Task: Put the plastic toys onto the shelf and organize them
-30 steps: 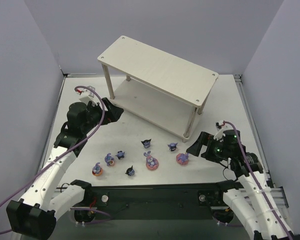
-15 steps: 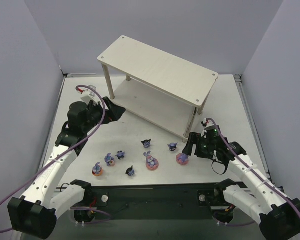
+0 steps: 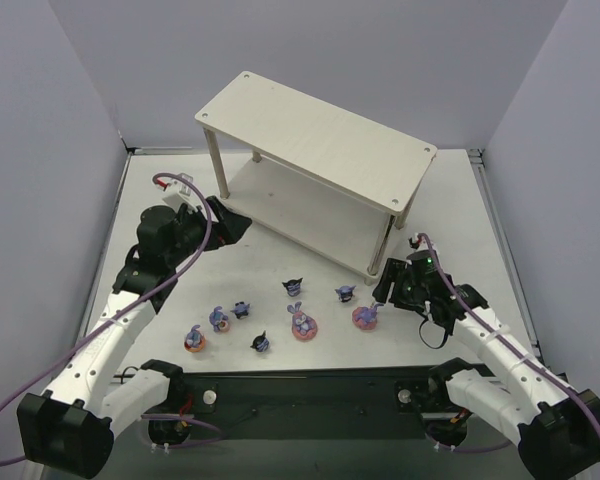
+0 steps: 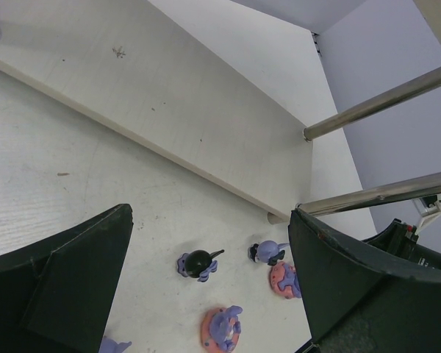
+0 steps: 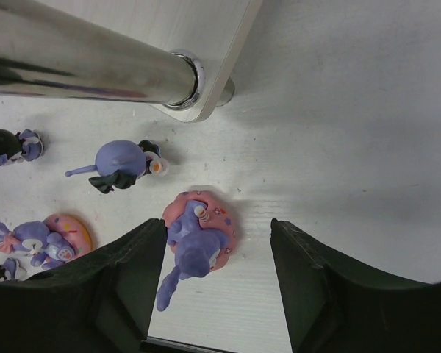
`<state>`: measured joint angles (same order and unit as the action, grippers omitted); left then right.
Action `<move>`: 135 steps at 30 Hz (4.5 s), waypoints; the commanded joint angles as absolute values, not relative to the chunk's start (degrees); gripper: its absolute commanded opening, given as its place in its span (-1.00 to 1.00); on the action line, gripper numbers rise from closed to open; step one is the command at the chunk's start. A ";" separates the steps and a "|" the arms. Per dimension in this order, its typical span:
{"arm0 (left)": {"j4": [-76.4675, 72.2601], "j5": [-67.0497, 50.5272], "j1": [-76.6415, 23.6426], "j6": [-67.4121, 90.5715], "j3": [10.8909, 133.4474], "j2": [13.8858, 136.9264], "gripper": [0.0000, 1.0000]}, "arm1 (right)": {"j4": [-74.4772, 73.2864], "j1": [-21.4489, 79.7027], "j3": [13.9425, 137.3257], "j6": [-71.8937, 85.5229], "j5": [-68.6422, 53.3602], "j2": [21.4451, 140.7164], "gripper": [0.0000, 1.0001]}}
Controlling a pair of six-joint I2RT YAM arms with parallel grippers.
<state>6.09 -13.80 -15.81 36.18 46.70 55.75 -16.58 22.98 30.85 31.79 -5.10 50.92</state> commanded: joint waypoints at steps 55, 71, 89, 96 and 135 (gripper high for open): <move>1.14 -15.29 -14.77 40.78 41.66 54.40 0.95 | -34.28 47.46 37.88 42.10 12.56 51.32 0.29; 0.97 -15.21 -14.59 41.04 41.05 54.49 0.95 | -30.68 52.03 37.35 43.33 20.21 63.37 -0.07; 1.49 -15.64 -14.50 40.61 41.04 54.76 0.95 | -37.17 52.65 47.78 39.30 19.25 59.33 -1.00; 1.23 -16.96 -14.50 39.55 41.04 54.93 0.95 | -41.92 52.73 61.76 32.09 17.14 56.60 -1.00; 9.14 -18.37 -13.98 32.87 44.56 51.42 0.95 | -35.33 53.09 75.32 5.80 14.32 78.57 -1.00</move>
